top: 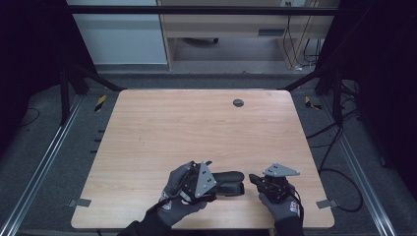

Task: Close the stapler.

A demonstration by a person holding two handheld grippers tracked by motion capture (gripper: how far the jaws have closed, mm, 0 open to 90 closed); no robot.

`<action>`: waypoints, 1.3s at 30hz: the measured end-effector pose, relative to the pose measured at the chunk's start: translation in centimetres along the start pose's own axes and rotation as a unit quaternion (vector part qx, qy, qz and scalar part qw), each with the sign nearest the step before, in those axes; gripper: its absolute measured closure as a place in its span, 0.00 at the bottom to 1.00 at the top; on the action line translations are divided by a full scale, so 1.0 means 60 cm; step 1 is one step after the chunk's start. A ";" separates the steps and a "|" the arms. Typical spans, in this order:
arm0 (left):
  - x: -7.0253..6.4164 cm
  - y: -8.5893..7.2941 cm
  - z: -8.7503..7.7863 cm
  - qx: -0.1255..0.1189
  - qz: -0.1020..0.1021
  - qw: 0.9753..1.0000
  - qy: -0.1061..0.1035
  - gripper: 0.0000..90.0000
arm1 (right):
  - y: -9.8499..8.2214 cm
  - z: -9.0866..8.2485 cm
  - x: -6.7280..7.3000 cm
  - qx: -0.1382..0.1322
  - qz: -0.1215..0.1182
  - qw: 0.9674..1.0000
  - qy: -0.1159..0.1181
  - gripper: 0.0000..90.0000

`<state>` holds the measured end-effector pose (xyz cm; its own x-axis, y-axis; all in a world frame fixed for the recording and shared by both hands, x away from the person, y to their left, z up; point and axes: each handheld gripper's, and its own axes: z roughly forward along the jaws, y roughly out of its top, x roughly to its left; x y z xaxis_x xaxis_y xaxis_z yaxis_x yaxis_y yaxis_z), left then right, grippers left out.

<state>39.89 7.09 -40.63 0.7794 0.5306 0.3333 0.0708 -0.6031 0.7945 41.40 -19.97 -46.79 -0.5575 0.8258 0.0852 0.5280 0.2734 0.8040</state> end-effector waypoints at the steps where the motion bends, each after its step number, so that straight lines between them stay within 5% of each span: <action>1: 0.004 -0.002 -0.003 0.000 -0.003 1.000 0.002 0.36 | 0.002 -0.002 0.000 -0.002 0.000 1.000 0.000 1.00; 16: 0.054 -0.054 -0.039 0.015 -0.046 0.998 0.042 0.36 | 0.025 -0.021 0.008 -0.041 -0.001 0.999 0.011 1.00; 39: 0.101 -0.146 -0.073 0.046 -0.120 0.987 0.095 0.36 | 0.053 -0.032 0.045 -0.068 -0.021 0.996 0.051 1.00</action>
<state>41.29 18.20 -43.36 0.6030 0.7617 0.2371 0.3023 -0.4932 0.8157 40.36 -17.79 -42.88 -0.6427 0.7590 0.1042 0.4149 0.2304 0.8802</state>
